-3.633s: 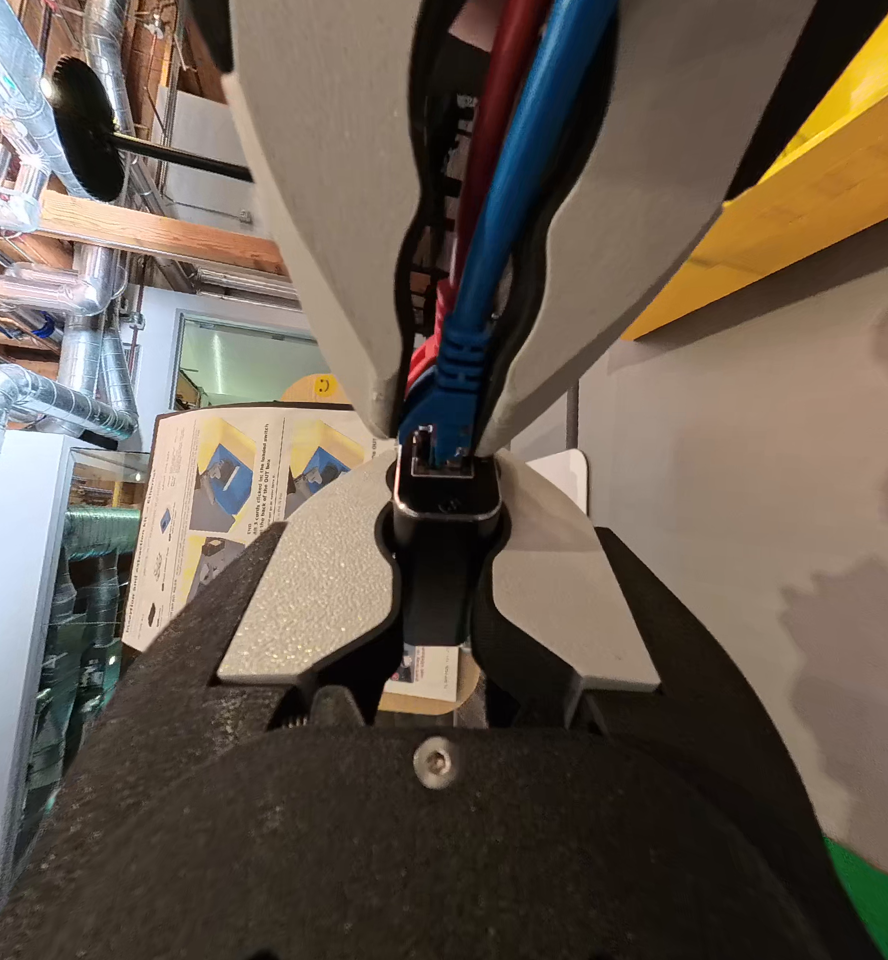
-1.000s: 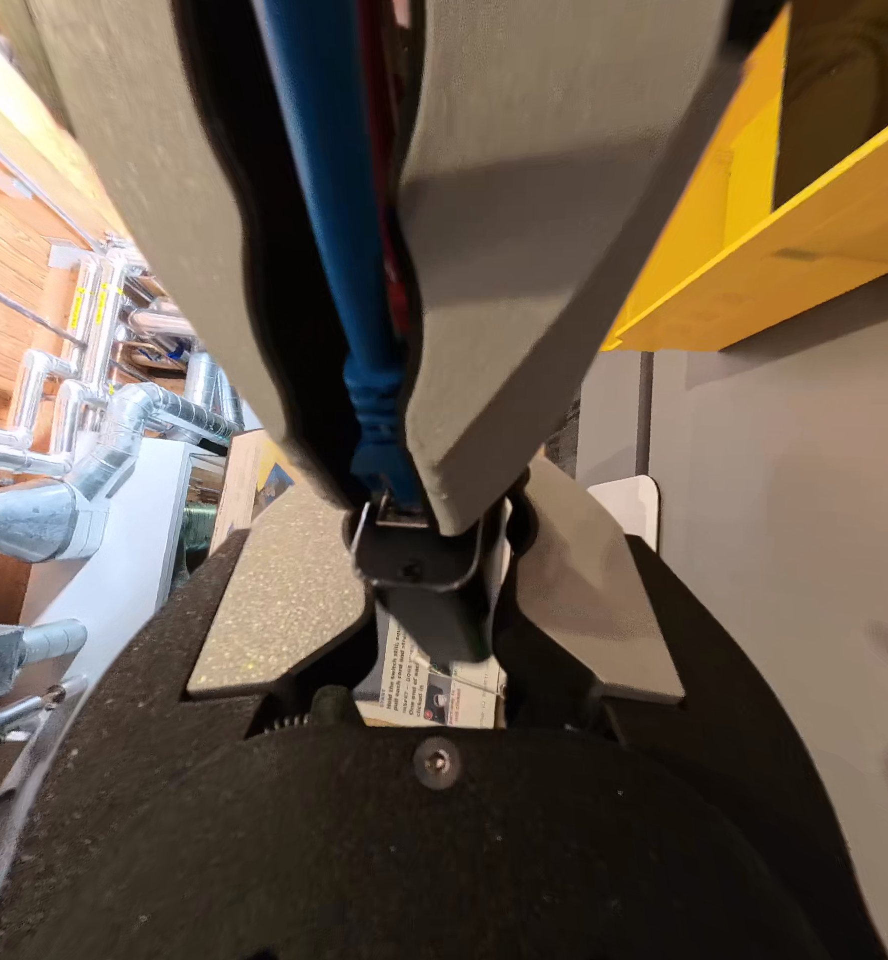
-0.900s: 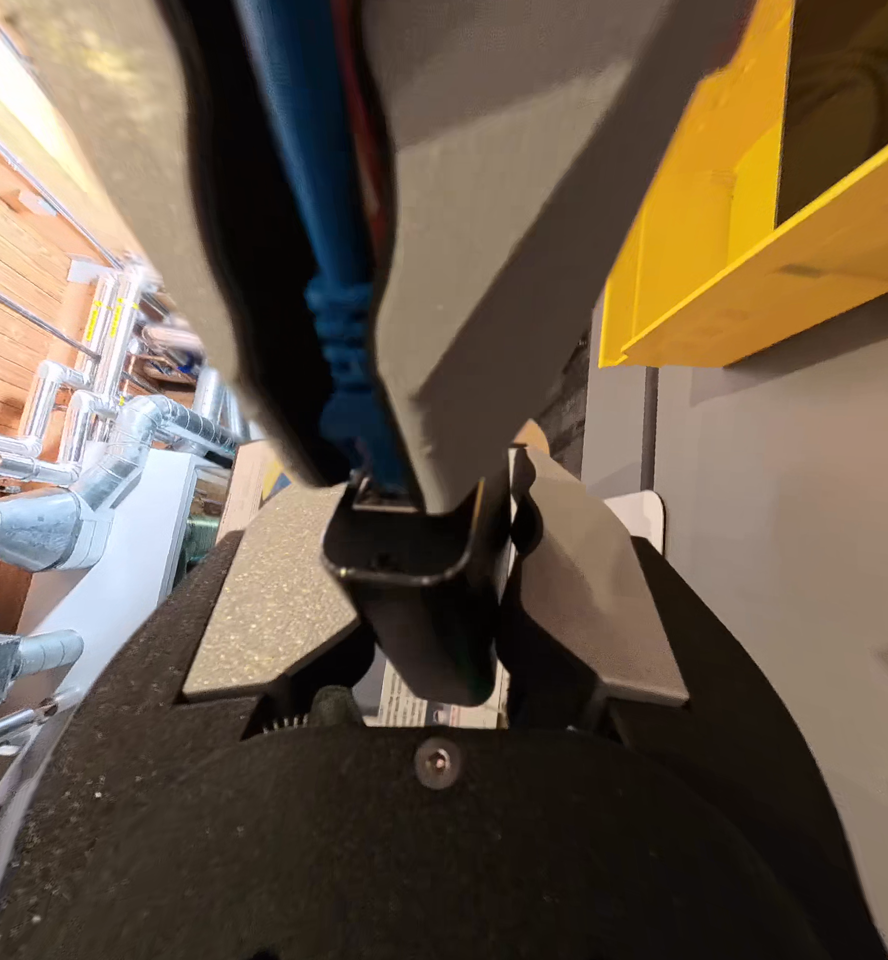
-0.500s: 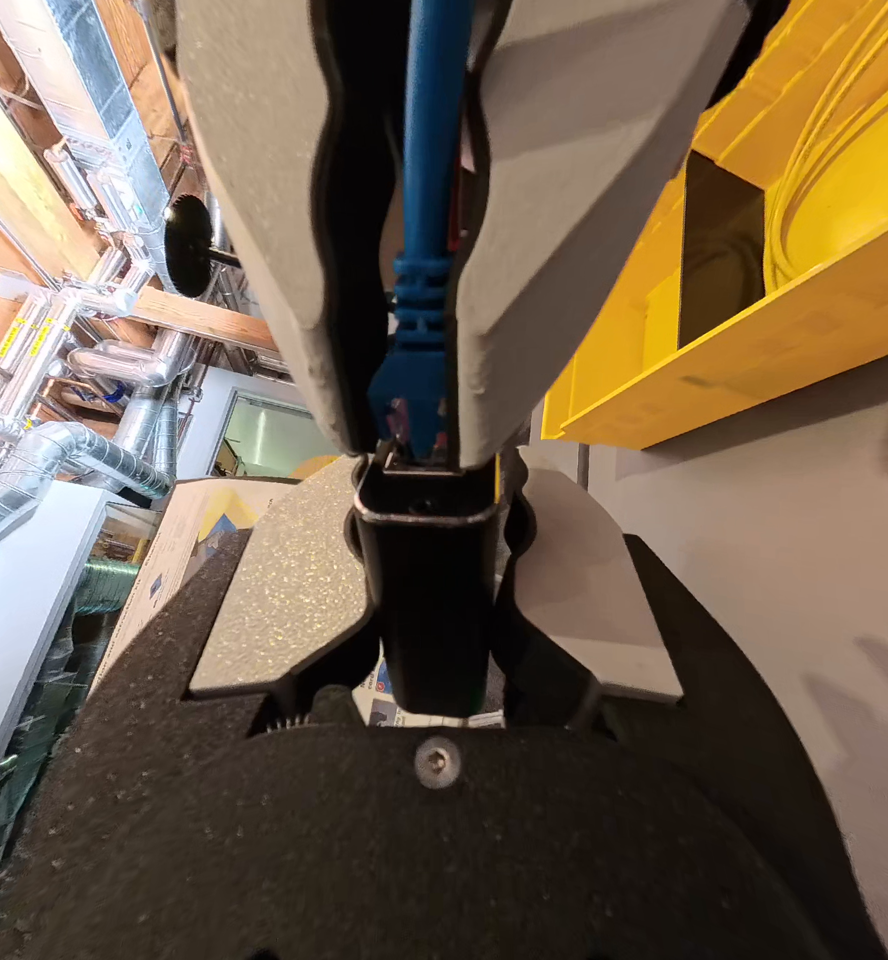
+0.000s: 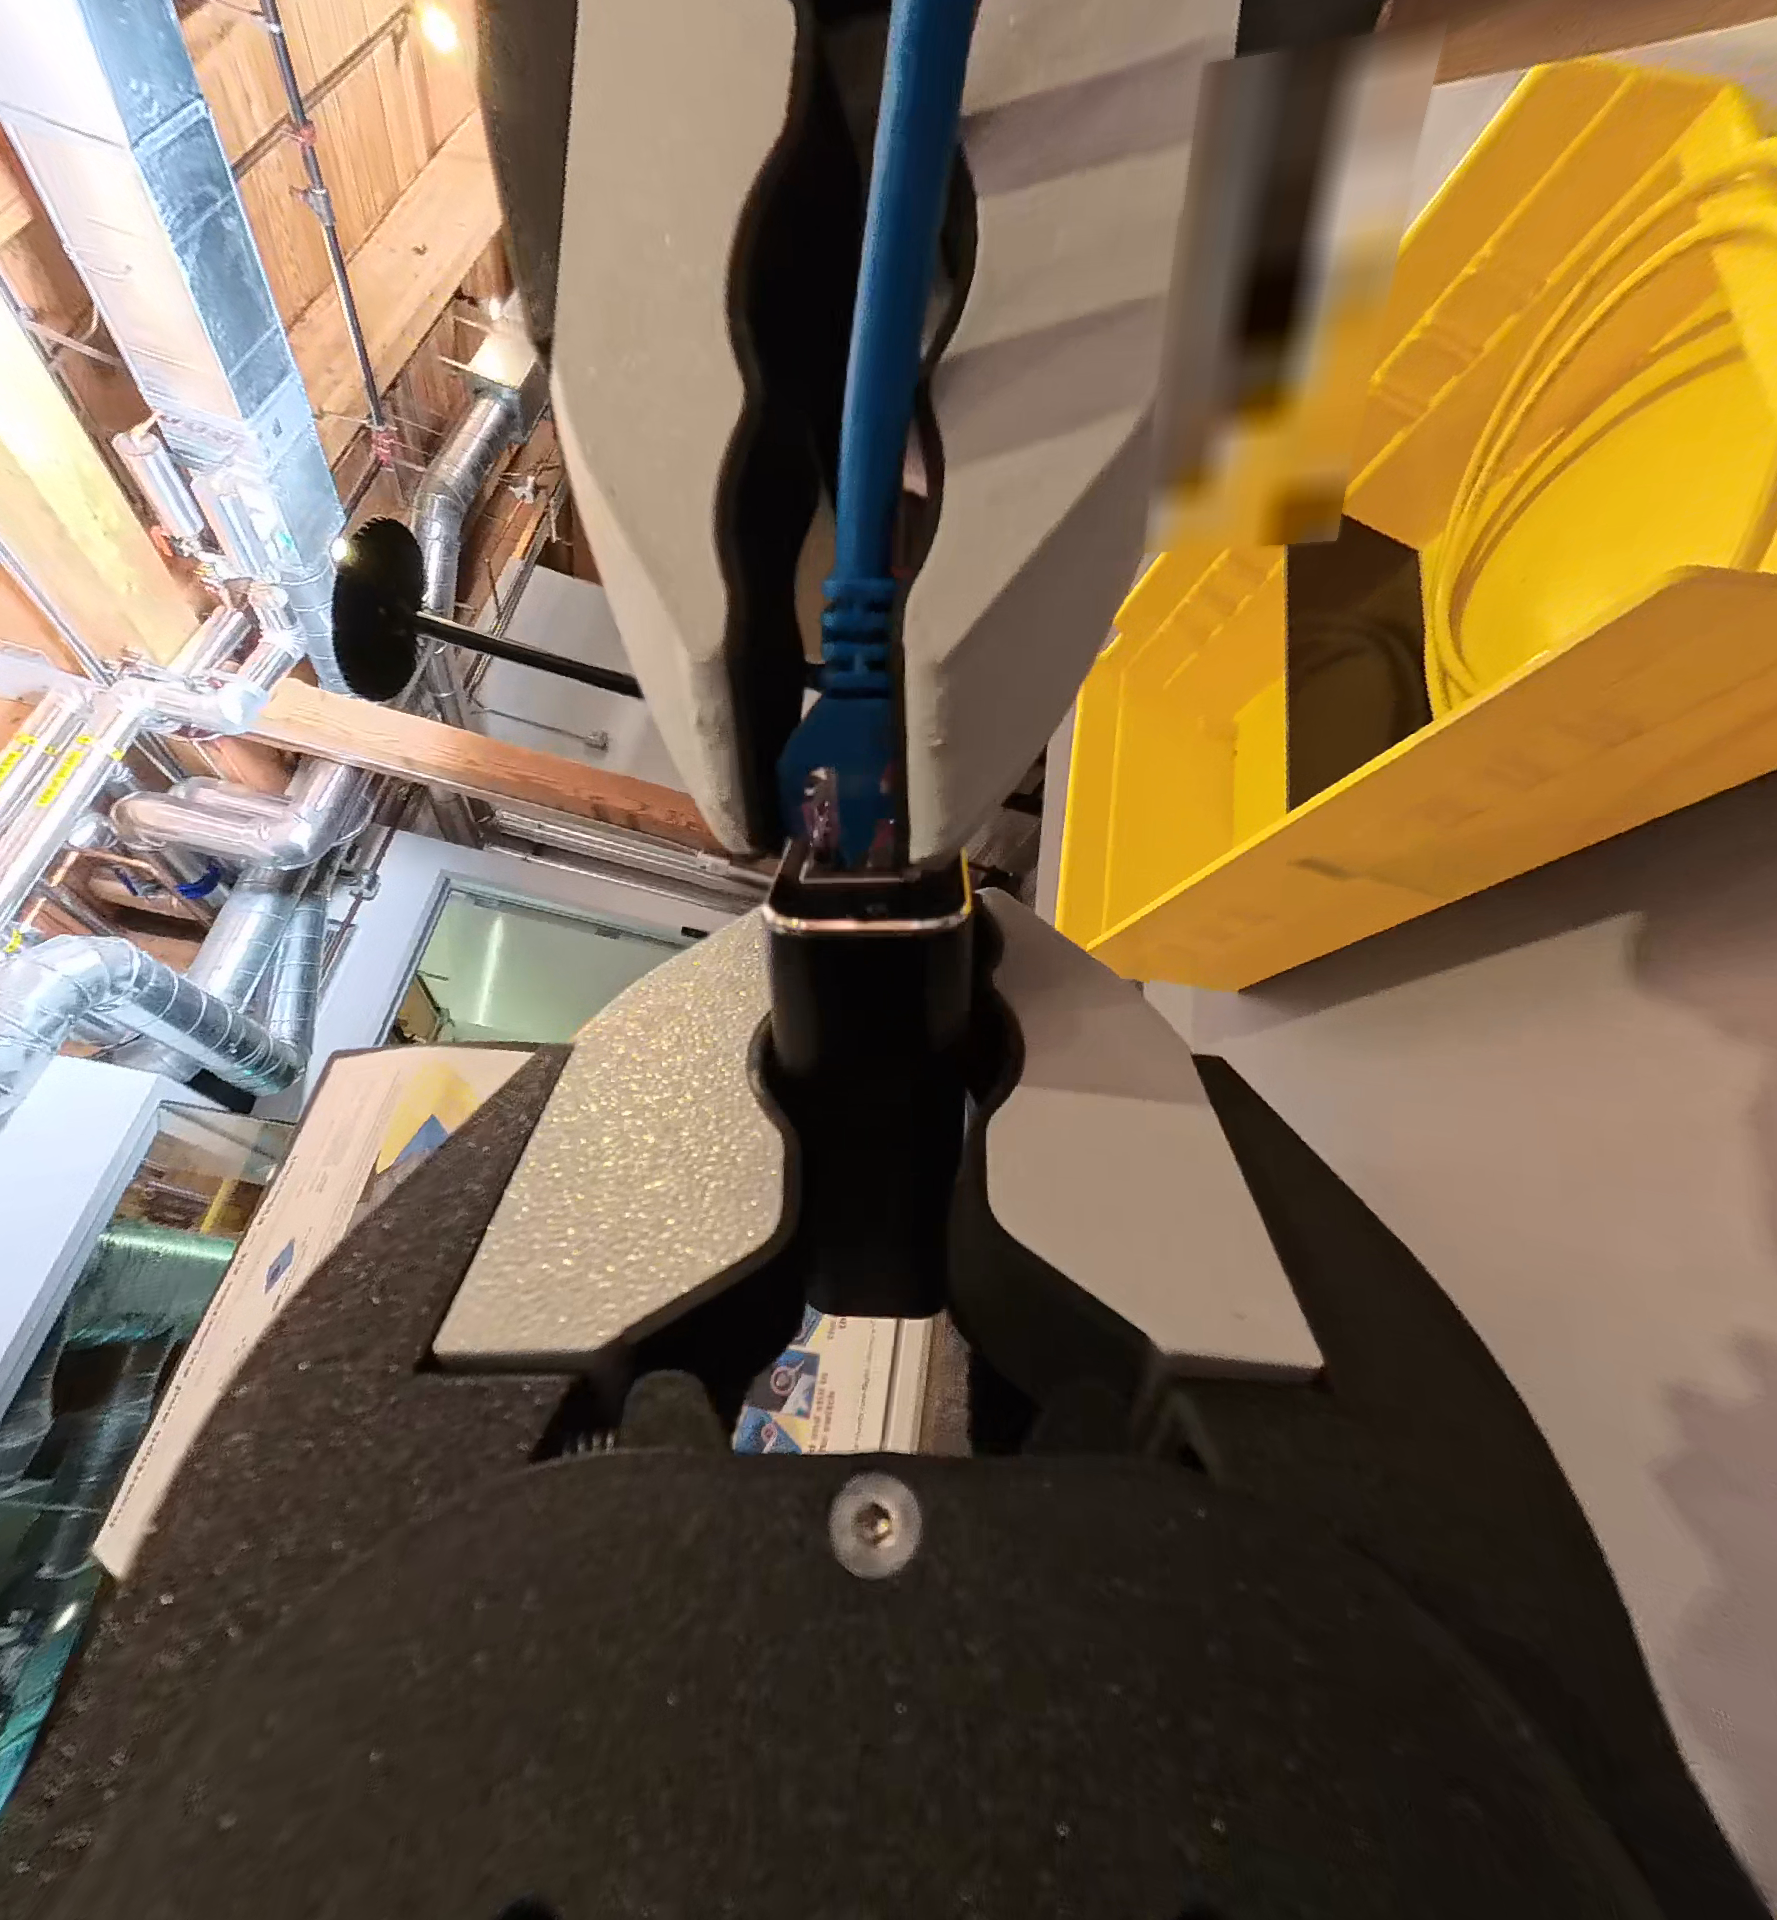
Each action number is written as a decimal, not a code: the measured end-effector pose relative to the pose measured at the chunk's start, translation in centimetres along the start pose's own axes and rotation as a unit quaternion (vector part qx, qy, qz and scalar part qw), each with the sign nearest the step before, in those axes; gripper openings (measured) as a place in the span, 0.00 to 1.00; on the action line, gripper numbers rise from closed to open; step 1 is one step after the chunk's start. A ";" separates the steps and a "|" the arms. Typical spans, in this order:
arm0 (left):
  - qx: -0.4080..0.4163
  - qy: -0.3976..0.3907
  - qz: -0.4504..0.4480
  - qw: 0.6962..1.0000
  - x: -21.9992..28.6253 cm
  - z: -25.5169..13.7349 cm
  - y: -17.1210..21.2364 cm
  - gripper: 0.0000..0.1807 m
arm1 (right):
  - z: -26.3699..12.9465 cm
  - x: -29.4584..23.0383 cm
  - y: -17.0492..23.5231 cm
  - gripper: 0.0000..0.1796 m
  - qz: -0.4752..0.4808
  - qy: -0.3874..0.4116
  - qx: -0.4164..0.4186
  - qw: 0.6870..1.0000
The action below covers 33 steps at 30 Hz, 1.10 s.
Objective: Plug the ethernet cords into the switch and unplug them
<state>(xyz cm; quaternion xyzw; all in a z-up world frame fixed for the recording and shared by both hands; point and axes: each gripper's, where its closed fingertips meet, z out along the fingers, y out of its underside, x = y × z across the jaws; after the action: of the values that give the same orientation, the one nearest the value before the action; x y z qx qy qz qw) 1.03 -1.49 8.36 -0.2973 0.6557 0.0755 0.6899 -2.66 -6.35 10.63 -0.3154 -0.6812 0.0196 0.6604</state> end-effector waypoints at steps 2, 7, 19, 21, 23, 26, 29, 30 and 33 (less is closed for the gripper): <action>-0.004 -0.005 0.003 1.000 0.0 0.2 0.1 0.15 | -0.1 0.0 0.2 0.09 0.010 -0.003 0.004 1.000; -0.041 -0.024 0.023 0.999 -0.6 0.4 0.8 0.15 | -0.1 0.3 0.7 0.09 0.019 0.006 0.017 1.000; -0.090 -0.008 0.029 0.995 -0.7 0.4 1.9 0.16 | 0.3 0.4 1.4 0.09 -0.027 0.027 -0.041 0.998; -0.101 0.002 0.037 0.994 -0.3 0.4 2.2 0.15 | 0.4 0.1 1.8 0.09 -0.009 0.015 -0.056 0.998; -0.102 0.004 0.037 0.994 -0.2 0.6 2.3 0.15 | 0.4 0.0 2.1 0.09 0.006 0.008 -0.063 0.998; -0.101 0.000 0.045 0.994 -0.1 0.7 2.4 0.15 | 0.3 -0.2 2.3 0.09 0.051 -0.005 -0.057 0.997; -0.097 0.017 0.032 0.995 0.2 0.7 2.6 0.15 | 0.5 -0.4 2.5 0.08 0.059 -0.011 -0.059 0.996; -0.099 0.028 0.021 0.994 0.5 0.8 2.9 0.15 | 0.5 -0.5 2.7 0.08 0.056 -0.013 -0.066 0.996; -0.101 0.071 0.016 0.992 1.7 0.8 3.3 0.15 | 0.8 -0.9 3.1 0.09 0.029 -0.019 -0.073 0.997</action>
<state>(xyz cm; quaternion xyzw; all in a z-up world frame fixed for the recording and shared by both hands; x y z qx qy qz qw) 0.29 1.13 5.72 -0.3598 0.6968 0.1311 0.6065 -2.23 -3.89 8.36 -0.3823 -0.6836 -0.0053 0.6217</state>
